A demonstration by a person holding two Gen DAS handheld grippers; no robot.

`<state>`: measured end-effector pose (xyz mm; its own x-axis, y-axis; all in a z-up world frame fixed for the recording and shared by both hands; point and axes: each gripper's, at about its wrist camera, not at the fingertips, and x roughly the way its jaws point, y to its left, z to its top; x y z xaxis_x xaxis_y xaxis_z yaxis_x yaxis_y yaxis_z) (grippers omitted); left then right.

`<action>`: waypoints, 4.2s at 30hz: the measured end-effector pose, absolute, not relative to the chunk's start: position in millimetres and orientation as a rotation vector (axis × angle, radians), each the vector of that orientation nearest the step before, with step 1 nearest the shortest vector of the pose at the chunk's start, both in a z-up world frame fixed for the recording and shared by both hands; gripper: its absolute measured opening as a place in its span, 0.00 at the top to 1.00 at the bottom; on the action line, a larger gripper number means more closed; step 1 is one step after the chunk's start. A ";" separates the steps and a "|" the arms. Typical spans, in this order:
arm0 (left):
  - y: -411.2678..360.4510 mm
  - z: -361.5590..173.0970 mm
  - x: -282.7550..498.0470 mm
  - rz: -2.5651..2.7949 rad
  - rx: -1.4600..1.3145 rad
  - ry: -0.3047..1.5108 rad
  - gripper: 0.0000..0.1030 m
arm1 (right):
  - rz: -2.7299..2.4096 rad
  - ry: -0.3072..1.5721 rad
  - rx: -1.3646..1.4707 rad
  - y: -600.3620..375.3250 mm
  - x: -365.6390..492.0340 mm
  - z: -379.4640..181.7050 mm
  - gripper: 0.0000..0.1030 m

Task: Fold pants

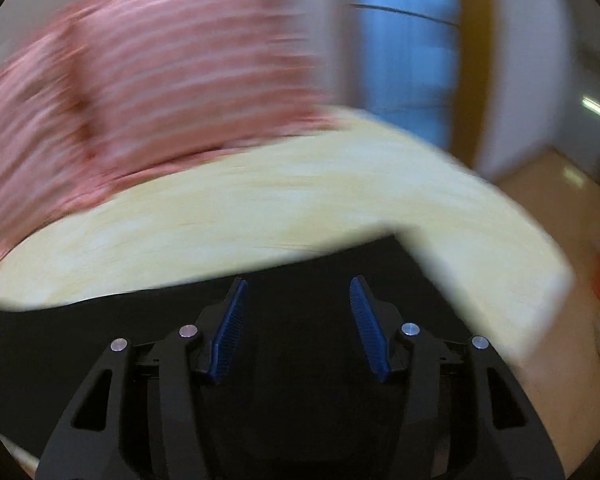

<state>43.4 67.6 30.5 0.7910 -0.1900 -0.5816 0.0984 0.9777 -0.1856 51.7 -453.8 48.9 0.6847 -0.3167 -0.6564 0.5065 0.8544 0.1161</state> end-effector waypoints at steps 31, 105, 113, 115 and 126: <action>30.5 14.8 58.4 -0.246 -0.077 0.700 0.02 | -0.548 0.524 0.505 -488.4 -40.5 -1.8 0.86; 317.3 50.0 -21.2 0.424 -0.629 0.514 0.03 | 0.688 0.714 -0.120 -63.1 68.4 28.8 0.67; 346.7 28.6 -21.2 0.379 -0.826 0.531 0.11 | 0.684 0.693 -0.143 -59.3 64.6 30.7 0.66; 347.7 28.2 -20.6 0.373 -0.838 0.526 0.14 | 0.685 0.691 -0.143 -59.7 63.8 30.5 0.65; 349.3 25.0 -22.6 0.391 -0.875 0.539 0.52 | 0.690 0.682 -0.143 -59.4 62.8 29.3 0.65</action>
